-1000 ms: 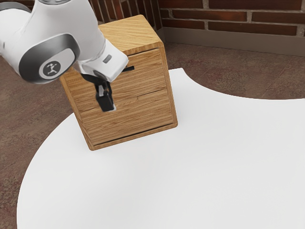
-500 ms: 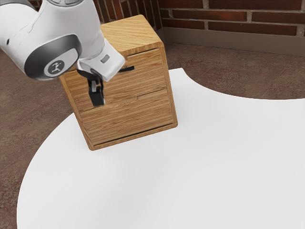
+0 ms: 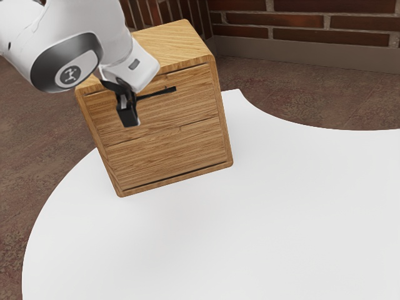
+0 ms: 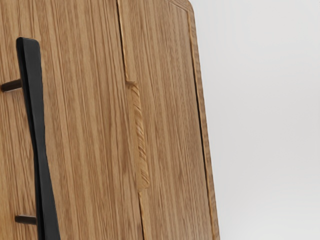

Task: Pull the drawer handle with one arm to open the drawer

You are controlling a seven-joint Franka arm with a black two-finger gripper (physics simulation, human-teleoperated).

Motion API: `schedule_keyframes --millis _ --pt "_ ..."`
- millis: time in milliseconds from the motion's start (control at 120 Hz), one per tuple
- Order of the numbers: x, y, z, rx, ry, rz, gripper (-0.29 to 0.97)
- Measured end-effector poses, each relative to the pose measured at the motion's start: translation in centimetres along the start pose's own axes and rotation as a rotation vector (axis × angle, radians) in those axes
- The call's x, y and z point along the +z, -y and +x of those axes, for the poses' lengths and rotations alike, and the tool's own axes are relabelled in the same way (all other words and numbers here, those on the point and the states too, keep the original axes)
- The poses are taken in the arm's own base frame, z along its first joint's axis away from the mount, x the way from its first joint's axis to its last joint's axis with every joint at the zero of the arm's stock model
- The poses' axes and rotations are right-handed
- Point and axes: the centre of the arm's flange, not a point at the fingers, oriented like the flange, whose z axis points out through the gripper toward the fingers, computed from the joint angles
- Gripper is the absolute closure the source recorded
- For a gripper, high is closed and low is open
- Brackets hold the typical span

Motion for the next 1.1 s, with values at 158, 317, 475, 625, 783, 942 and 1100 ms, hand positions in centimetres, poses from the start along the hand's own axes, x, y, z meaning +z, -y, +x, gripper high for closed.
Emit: schedule_keyframes --millis 158,317,475,625,783,942,1100 --pt "2.2 -0.1 0.3 -0.007 0.013 -0.034 0.0" --pt "3.4 0.3 1.2 -0.013 0.002 -0.045 0.0" --pt "4.6 1.1 1.7 -0.026 -0.021 -0.057 0.0" --pt "3.5 2.2 1.6 -0.042 -0.041 -0.028 0.0" --pt "3.8 3.3 0.6 -0.064 -0.034 -0.016 0.0" --pt "5.0 3.4 0.4 -0.068 -0.032 -0.033 0.0" --pt "6.1 3.0 0.5 -0.065 -0.019 -0.048 0.0"
